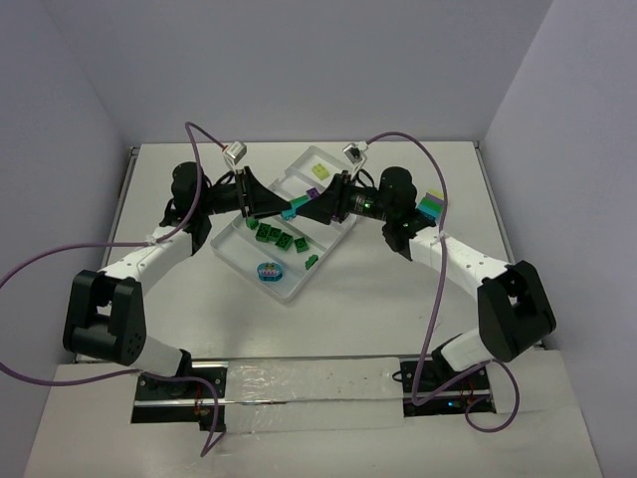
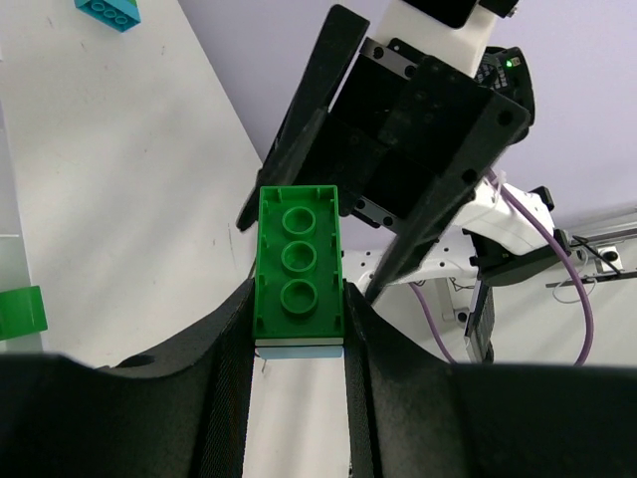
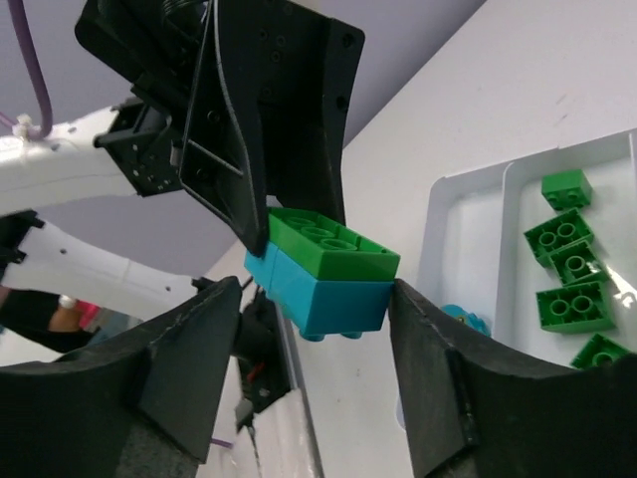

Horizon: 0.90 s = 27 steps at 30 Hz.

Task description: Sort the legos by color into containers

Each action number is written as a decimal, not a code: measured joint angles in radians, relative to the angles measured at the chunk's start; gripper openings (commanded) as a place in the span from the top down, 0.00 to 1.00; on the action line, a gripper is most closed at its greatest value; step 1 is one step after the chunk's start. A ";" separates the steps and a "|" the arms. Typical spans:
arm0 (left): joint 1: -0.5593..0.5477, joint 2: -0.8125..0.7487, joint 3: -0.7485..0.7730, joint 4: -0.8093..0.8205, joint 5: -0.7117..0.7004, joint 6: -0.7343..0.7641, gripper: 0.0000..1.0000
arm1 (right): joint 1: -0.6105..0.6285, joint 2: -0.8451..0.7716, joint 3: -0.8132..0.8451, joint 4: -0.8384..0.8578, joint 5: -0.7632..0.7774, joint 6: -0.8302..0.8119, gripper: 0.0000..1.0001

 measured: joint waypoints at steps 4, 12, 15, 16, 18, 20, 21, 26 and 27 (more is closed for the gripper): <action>0.000 0.000 -0.001 0.033 0.012 -0.018 1.00 | -0.002 0.024 -0.013 0.081 -0.021 0.068 0.49; 0.002 -0.002 -0.001 0.065 0.030 -0.026 1.00 | -0.015 0.059 -0.053 0.239 -0.055 0.213 0.99; 0.003 -0.006 -0.001 0.061 0.029 -0.024 1.00 | -0.018 0.071 -0.054 0.267 -0.070 0.237 1.00; 0.004 -0.008 -0.001 0.058 0.029 -0.023 1.00 | -0.020 0.076 -0.054 0.281 -0.079 0.242 1.00; 0.006 -0.010 -0.001 0.055 0.026 -0.022 1.00 | -0.020 0.082 -0.056 0.291 -0.085 0.246 1.00; 0.008 -0.011 -0.001 0.056 0.026 -0.025 1.00 | -0.020 0.082 -0.057 0.281 -0.089 0.224 1.00; 0.009 -0.010 -0.001 0.055 0.026 -0.026 1.00 | -0.020 0.082 -0.057 0.276 -0.091 0.211 1.00; 0.013 -0.010 0.007 0.064 0.011 -0.046 1.00 | -0.012 0.057 -0.047 0.020 -0.041 0.001 1.00; 0.013 -0.010 0.011 0.065 0.008 -0.048 1.00 | -0.009 0.056 -0.046 -0.042 -0.021 -0.040 1.00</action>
